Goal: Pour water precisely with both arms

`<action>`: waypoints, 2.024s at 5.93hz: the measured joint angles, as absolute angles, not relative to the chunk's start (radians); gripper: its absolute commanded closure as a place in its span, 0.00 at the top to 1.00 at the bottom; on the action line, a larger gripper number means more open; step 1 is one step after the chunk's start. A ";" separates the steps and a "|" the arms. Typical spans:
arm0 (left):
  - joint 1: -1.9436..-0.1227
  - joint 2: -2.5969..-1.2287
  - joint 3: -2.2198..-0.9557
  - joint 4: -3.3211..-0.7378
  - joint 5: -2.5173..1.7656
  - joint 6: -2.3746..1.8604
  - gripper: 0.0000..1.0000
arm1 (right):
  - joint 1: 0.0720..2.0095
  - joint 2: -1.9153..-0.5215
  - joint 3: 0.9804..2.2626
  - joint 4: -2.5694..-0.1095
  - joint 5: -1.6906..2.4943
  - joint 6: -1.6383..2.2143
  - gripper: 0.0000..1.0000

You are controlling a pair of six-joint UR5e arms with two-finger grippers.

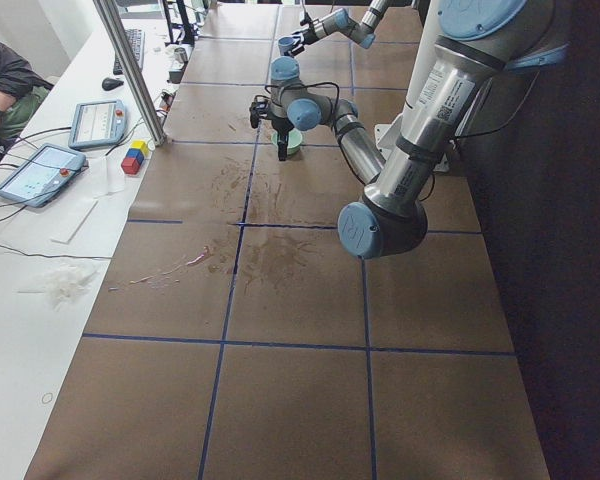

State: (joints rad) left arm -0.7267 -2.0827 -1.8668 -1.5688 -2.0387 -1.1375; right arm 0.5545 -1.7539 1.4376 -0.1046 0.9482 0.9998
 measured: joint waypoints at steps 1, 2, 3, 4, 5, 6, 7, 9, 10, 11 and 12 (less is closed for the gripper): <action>-0.727 -2.083 -1.867 -1.569 -2.039 -1.143 1.00 | 0.547 -1.770 1.437 -0.070 0.948 1.001 1.00; -0.726 -2.082 -1.869 -1.569 -2.039 -1.152 1.00 | 0.531 -1.794 1.436 -0.022 0.950 1.002 1.00; -0.727 -2.083 -1.873 -1.569 -2.039 -1.157 1.00 | 0.506 -1.810 1.436 0.022 0.953 1.009 1.00; -0.727 -2.083 -1.875 -1.568 -2.039 -1.160 1.00 | 0.478 -1.823 1.436 0.056 0.954 1.018 1.00; -0.726 -2.083 -1.876 -1.568 -2.039 -1.160 1.00 | 0.457 -1.848 1.436 0.093 0.957 1.022 1.00; -0.726 -2.083 -1.876 -1.569 -2.039 -1.160 1.00 | 0.449 -1.893 1.436 0.138 0.968 1.019 1.00; -0.726 -2.083 -1.876 -1.568 -2.039 -1.161 1.00 | 0.449 -1.944 1.435 0.188 0.993 1.013 1.00; -0.725 -2.085 -1.876 -1.569 -2.038 -1.163 1.00 | 0.506 -2.012 1.426 0.265 1.132 0.968 1.00; -0.719 -2.087 -1.873 -1.569 -2.036 -1.171 1.00 | 0.657 -2.011 1.412 0.270 1.318 0.909 1.00; -0.712 -2.091 -1.869 -1.569 -2.035 -1.179 1.00 | 0.904 -1.971 1.376 0.238 1.600 0.830 1.00; -0.708 -2.094 -1.867 -1.569 -2.034 -1.182 1.00 | 1.163 -1.906 1.339 0.159 1.880 0.719 1.00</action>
